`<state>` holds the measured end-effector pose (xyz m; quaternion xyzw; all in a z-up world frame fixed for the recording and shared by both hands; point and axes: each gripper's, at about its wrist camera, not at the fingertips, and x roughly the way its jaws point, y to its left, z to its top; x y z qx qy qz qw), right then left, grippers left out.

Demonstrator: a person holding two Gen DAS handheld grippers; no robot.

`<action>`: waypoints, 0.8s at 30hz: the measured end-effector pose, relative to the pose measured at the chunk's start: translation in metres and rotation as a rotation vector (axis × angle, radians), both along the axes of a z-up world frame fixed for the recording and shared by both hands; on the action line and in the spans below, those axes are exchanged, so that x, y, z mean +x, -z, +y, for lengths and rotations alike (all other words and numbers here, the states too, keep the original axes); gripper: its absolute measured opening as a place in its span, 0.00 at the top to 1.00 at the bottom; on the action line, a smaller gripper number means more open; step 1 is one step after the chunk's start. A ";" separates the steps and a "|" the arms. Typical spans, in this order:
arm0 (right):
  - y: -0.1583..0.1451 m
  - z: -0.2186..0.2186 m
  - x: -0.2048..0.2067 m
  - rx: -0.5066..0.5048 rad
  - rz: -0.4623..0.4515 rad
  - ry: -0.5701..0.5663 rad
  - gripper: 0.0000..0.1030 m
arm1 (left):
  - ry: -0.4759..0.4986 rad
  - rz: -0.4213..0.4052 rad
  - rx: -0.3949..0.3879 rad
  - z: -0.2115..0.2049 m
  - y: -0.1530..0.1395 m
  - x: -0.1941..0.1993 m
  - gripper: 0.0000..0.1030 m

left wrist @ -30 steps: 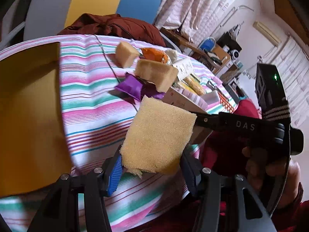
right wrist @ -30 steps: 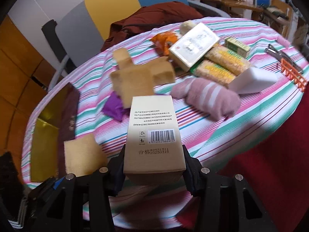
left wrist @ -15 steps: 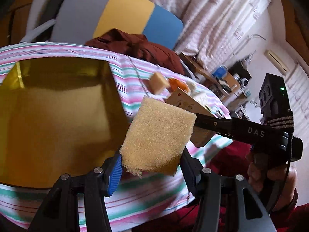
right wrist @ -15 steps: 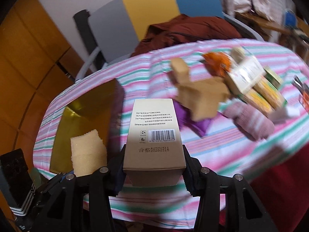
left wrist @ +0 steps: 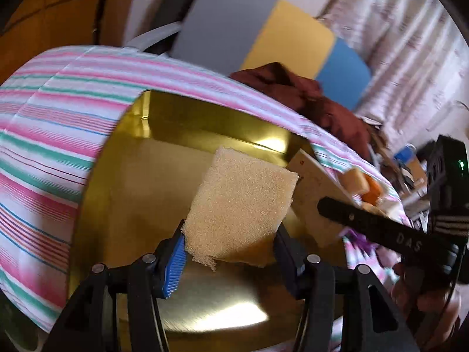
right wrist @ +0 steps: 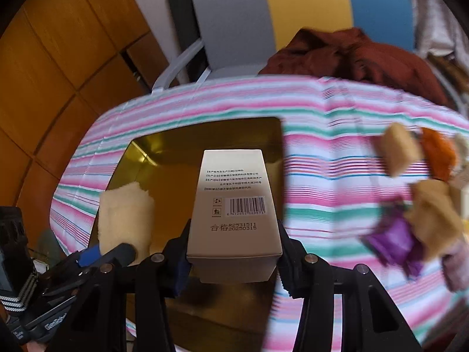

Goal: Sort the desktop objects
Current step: 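Carry both items into the gold tray and open both tools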

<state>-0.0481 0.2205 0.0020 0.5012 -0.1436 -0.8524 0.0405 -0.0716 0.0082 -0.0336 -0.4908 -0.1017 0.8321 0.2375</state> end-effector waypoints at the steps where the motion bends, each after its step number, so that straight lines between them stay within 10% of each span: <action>1: 0.007 -0.006 -0.011 -0.013 -0.018 -0.005 0.52 | -0.021 -0.005 -0.030 -0.002 0.005 -0.011 0.46; 11: 0.034 -0.041 -0.082 -0.135 -0.043 -0.018 0.45 | -0.098 -0.007 -0.183 -0.009 0.016 -0.080 0.41; 18: 0.027 -0.036 -0.066 -0.144 -0.013 -0.047 0.38 | -0.173 -0.008 -0.103 -0.031 0.002 -0.072 0.39; 24: 0.034 -0.046 -0.072 -0.129 -0.028 -0.101 0.52 | -0.240 -0.015 -0.019 -0.044 -0.008 -0.049 0.39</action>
